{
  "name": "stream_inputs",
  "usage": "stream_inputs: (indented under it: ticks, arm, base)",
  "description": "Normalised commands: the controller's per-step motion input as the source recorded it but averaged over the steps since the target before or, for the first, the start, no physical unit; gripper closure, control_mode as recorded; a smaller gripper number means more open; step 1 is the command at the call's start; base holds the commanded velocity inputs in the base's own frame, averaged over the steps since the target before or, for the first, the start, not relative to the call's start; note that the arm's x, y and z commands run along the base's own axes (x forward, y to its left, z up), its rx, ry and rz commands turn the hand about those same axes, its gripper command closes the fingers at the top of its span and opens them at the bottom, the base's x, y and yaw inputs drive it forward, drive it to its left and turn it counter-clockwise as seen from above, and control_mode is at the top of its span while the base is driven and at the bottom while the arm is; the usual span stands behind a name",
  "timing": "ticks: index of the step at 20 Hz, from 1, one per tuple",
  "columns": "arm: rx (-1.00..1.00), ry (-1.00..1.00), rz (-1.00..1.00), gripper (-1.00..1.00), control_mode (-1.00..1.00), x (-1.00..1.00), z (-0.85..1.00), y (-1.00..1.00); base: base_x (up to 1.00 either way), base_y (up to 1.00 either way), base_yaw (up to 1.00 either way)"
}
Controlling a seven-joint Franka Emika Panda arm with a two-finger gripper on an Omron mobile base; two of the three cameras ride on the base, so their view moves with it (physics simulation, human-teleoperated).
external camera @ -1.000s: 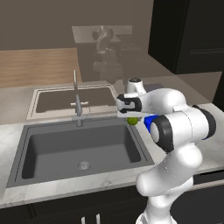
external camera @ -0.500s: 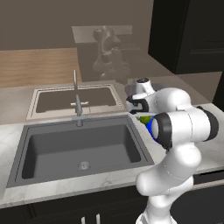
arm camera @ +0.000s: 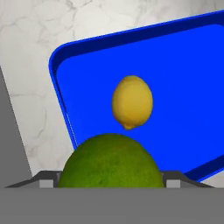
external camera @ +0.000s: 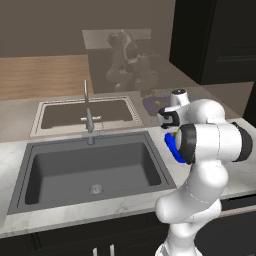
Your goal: Pick up all produce items and place them in the sink. Turn on the sink faucet to wash them. Then turn the sink off and put them in the tray.
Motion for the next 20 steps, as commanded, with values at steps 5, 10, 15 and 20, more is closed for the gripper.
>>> stream_inputs:
  ticks: [5,10,15,20]
  arm:
    - [0.0,0.0,0.0,1.0,-1.0,-0.01,-0.03,-0.43]
    - [0.0,0.0,0.0,1.0,-1.0,-0.08,-0.19,-0.34]
    - [0.0,0.0,0.0,1.0,-1.0,-0.08,-0.4,-0.2]
    - [0.0,0.0,0.0,1.0,-1.0,-0.01,-0.31,-0.2]
  base:
    - [0.0,0.0,0.0]
    - [0.0,0.0,0.0]
    - [0.0,0.0,0.0]
    - [0.0,0.0,0.0]
